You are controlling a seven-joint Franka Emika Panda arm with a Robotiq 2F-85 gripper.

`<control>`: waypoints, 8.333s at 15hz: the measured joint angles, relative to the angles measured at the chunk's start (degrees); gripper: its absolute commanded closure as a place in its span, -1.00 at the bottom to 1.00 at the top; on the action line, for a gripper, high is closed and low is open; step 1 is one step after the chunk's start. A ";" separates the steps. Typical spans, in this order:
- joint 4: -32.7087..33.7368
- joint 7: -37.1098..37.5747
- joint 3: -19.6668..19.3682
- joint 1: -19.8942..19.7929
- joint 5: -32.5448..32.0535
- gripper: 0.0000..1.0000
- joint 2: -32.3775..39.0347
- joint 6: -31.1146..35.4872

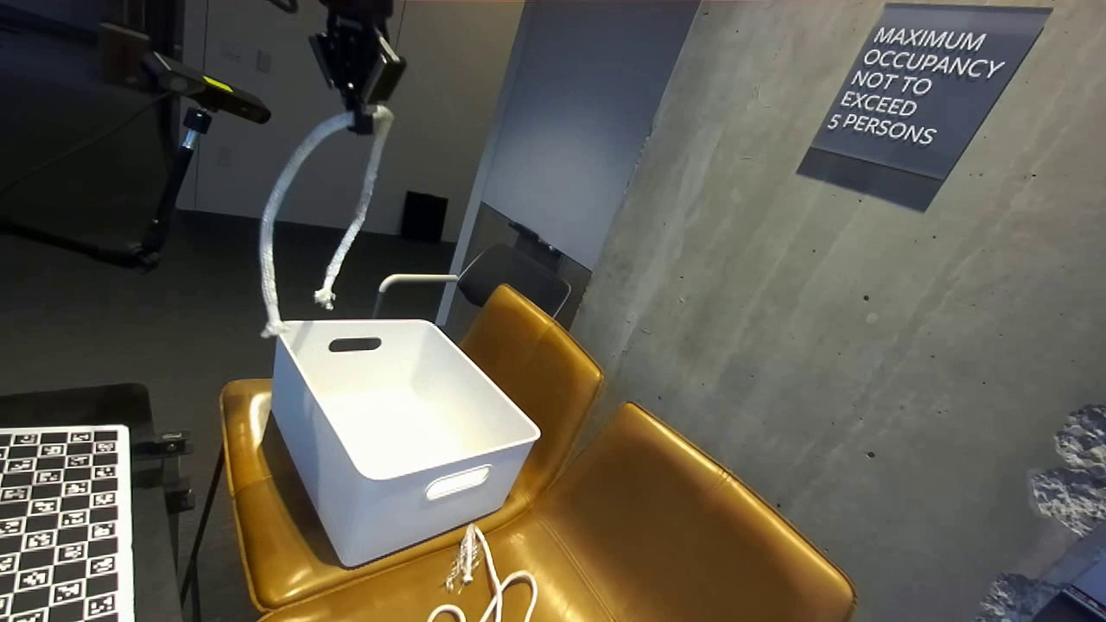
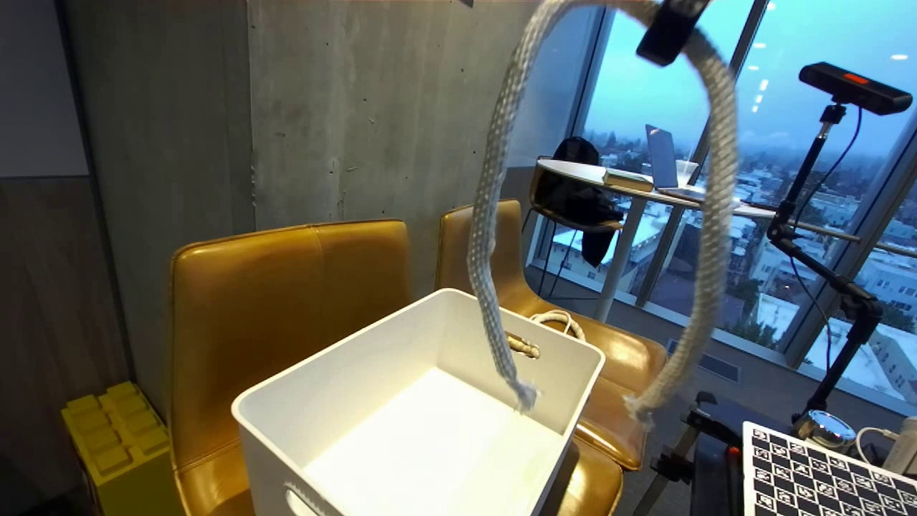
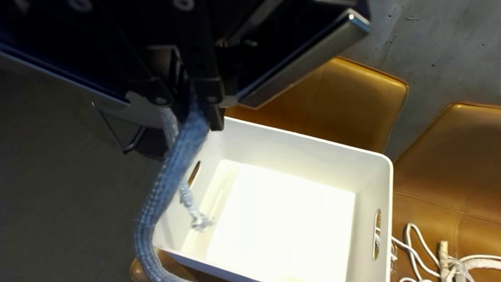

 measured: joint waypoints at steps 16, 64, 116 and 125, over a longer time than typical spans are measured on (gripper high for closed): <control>-0.92 1.77 -5.50 -8.13 -8.66 0.94 6.28 8.35; 22.19 -0.60 -23.74 -24.20 -9.68 -1.00 62.96 27.71; 20.32 10.07 -24.50 -5.22 -17.11 0.94 33.61 12.98; 21.37 12.54 -18.61 -6.49 -29.04 0.94 17.98 -3.40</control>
